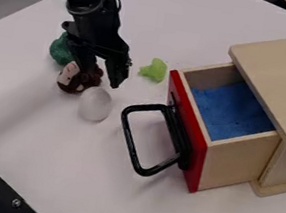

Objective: Coloque o ovo dentro da gaveta

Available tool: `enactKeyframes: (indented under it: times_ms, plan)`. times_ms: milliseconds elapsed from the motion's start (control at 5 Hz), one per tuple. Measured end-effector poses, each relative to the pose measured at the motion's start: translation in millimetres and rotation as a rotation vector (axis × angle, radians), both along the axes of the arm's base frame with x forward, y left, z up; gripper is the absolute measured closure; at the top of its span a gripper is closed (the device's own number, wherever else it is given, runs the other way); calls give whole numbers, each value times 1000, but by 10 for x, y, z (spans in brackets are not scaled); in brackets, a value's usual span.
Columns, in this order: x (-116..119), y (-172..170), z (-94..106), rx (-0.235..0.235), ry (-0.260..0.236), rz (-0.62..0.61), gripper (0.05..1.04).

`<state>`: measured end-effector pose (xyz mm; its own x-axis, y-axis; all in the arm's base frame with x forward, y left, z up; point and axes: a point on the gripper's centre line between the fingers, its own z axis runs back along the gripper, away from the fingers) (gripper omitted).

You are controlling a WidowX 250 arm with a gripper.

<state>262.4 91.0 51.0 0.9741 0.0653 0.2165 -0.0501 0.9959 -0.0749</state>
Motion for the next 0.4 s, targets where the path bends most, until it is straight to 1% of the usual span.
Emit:
enactKeyframes:
  times_ms: [200, 400]
  plan:
    - [-38, -27, -69, -15, 25, 0, 85]
    - [-127, -29, -242, -139, 65, -46, 85]
